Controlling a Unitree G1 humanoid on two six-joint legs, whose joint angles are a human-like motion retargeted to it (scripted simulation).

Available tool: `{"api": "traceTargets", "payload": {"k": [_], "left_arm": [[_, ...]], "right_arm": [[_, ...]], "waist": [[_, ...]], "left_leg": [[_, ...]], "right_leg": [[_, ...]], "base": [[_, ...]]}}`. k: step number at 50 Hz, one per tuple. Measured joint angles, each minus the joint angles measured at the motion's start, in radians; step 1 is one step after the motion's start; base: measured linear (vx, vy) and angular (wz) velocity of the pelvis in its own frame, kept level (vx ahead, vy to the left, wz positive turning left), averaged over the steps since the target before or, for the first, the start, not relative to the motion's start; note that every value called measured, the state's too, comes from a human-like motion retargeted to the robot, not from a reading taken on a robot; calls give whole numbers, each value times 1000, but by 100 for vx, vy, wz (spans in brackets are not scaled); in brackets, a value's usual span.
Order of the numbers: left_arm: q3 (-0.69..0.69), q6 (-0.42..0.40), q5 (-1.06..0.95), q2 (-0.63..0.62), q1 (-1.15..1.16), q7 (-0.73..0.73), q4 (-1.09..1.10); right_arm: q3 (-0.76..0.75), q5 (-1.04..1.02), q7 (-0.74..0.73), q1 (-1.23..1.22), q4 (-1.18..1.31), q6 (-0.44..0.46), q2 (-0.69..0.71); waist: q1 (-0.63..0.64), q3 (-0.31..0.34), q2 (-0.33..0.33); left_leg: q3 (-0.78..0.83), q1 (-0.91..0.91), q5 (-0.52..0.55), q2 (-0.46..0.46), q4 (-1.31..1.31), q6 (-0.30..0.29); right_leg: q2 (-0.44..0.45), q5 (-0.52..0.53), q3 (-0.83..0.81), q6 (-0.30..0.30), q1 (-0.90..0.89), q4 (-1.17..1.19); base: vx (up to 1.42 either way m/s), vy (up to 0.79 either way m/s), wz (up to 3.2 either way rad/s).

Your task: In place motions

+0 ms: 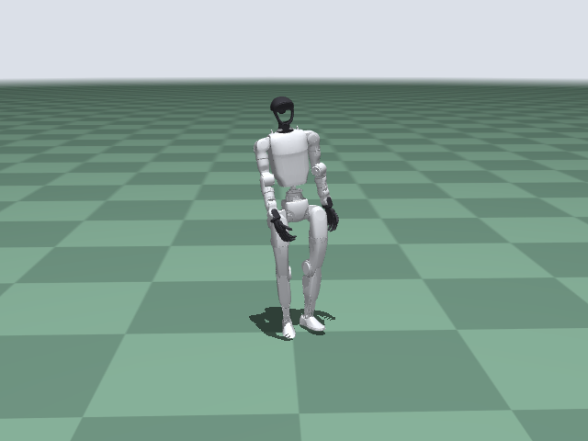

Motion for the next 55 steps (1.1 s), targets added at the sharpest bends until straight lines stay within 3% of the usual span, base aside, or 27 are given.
{"api": "traceTargets", "payload": {"k": [5,12,14,16,18,20,25,27,33,38,42,47,50,52,55], "left_arm": [[-10,57,27,8,-76,-51,-31],[-37,70,-71,10,-118,-27,-33],[-68,74,-89,11,-138,12,-38],[-116,71,-116,6,-178,81,-44],[-153,52,-156,-7,-225,148,-56],[-180,35,-217,-10,-291,173,-75],[-75,34,-273,-8,-514,65,-194],[-82,24,-287,13,-590,22,-258],[-124,-4,-229,90,-706,-13,-402],[-149,-12,-227,102,-732,32,-449],[-137,-5,-235,81,-687,8,-453],[-132,16,-183,15,-510,-79,-449],[-133,23,-176,-26,-412,-90,-416],[-129,35,-174,-55,-345,-104,-380],[-110,42,-151,-74,-260,-114,-324]], "right_arm": [[-12,-26,1,20,-15,-7,-18],[-16,-102,12,99,17,-16,-60],[-11,-153,15,129,27,-22,-85],[-13,-240,7,168,42,-36,-122],[-17,-313,-28,205,69,-45,-161],[-28,-368,-77,243,114,-41,-200],[-105,-368,-102,294,295,49,-295],[-157,-341,-88,333,345,89,-331],[-285,-257,-144,502,347,156,-396],[-319,-178,-173,523,347,147,-392],[-279,-172,-152,456,347,129,-360],[-196,-208,-92,355,284,86,-272],[-142,-226,-77,311,196,62,-219],[-93,-240,-77,263,128,42,-181],[-22,-249,-69,201,50,30,-124]], "waist": [[23,41,-28],[-4,34,-37],[-28,44,-28],[-53,68,-7],[-85,103,13],[-140,144,34],[-289,219,33],[-349,234,31],[-432,210,53],[-385,190,51],[-331,167,56],[-226,102,87],[-173,63,76],[-148,41,47],[-86,37,14]], "left_leg": [[-35,-3,-14,-30,8,27],[-43,7,-27,-35,6,53],[-46,10,-29,-19,9,55],[-50,17,-29,12,12,58],[-55,29,-27,39,15,62],[-71,40,-25,62,21,68],[-30,31,-8,66,29,102],[-3,24,6,65,28,117],[8,-17,25,80,46,139],[46,-3,19,65,28,138],[88,18,11,68,0,115],[150,20,-1,80,-20,86],[179,12,-10,48,-24,79],[184,7,-15,-3,-26,80],[219,30,-18,-34,-37,72]], "right_leg": [[-29,6,-5,14,-1,17],[-50,-6,-12,5,-48,146],[-56,61,-13,-6,-89,238],[-69,196,-12,-24,-168,400],[-72,312,8,-74,-261,577],[-54,278,44,-75,-368,764],[-250,132,-63,-214,-709,1262],[-303,87,-75,-238,-839,1395],[-290,20,-109,-281,-1074,1537],[-252,45,-91,-261,-954,1457],[-180,109,-67,-197,-731,1273],[10,221,79,-63,-401,803],[29,251,169,-15,-225,479],[1,115,193,60,-108,246],[-21,13,135,34,-23,83]], "base": [[3,18,-16],[13,16,0],[9,14,15],[1,12,11],[-4,17,19],[-8,19,32],[-12,16,31],[-5,15,76],[8,2,24],[2,-4,-48],[0,-8,-69],[9,-12,-75],[5,-11,-45],[0,-14,-27],[0,-16,-59]]}}
